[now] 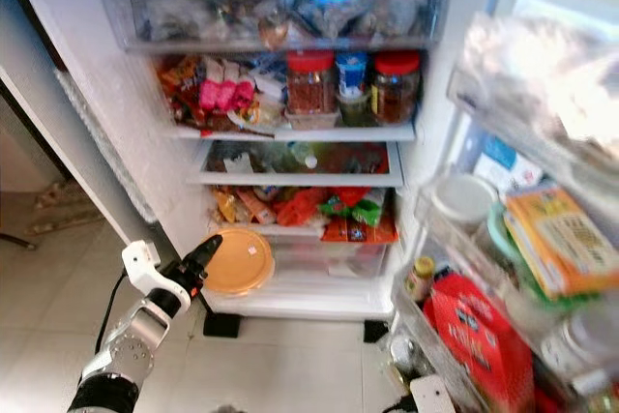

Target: Restocking fridge

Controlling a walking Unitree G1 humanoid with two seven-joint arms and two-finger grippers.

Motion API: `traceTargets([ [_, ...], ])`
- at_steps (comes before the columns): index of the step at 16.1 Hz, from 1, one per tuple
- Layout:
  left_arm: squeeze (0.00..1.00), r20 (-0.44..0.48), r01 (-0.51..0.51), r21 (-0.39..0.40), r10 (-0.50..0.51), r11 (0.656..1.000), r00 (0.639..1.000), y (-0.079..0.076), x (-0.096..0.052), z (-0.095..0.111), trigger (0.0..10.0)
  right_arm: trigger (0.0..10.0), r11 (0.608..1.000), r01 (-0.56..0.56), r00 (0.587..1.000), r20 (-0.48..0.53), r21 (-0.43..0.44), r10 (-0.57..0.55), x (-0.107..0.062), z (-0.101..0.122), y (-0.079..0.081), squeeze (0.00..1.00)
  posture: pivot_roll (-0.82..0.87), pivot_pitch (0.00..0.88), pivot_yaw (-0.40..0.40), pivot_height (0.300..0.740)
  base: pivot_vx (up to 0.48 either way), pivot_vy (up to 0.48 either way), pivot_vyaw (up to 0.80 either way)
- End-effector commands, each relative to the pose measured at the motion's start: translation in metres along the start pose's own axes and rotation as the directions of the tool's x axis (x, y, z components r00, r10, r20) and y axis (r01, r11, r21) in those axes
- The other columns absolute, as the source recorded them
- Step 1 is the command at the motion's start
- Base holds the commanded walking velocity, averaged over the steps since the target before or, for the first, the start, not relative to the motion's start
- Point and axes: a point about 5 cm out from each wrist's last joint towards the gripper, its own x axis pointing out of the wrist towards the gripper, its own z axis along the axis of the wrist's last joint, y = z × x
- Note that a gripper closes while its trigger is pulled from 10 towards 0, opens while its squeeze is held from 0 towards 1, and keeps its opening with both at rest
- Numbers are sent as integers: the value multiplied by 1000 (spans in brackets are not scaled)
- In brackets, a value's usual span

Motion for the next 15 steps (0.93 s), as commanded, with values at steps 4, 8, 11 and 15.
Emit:
traceTargets([
  [4, 0, 49, 7, 42, -9, 999, 999, -6, 5, 11, 10000, 10000, 1000, -26, 999, -27, -4, 26, -2, -9, 6, 0, -41, 28, 57, 660, 0, 0, 0],
  [8, 0, 56, 5, 47, -7, 999, 998, -7, 6, 12, 10000, 10000, 999, -39, 999, -26, -6, 39, -1, -8, 7, 0, -40, 27, 59, 660, 127, 0, 0],
  [11, 0, 64, -1, 52, -3, 999, 998, -7, 7, 13, 10000, 10000, 999, -43, 999, -20, -17, 43, -1, -7, 7, 0, -40, 27, 57, 660, 310, 0, 690],
  [15, 0, 61, 0, 53, -3, 999, 998, -7, 7, 12, 10000, 10000, 999, -38, 999, -22, 18, 38, -2, -8, 7, 0, -39, 26, 56, 660, 331, 0, 200],
])
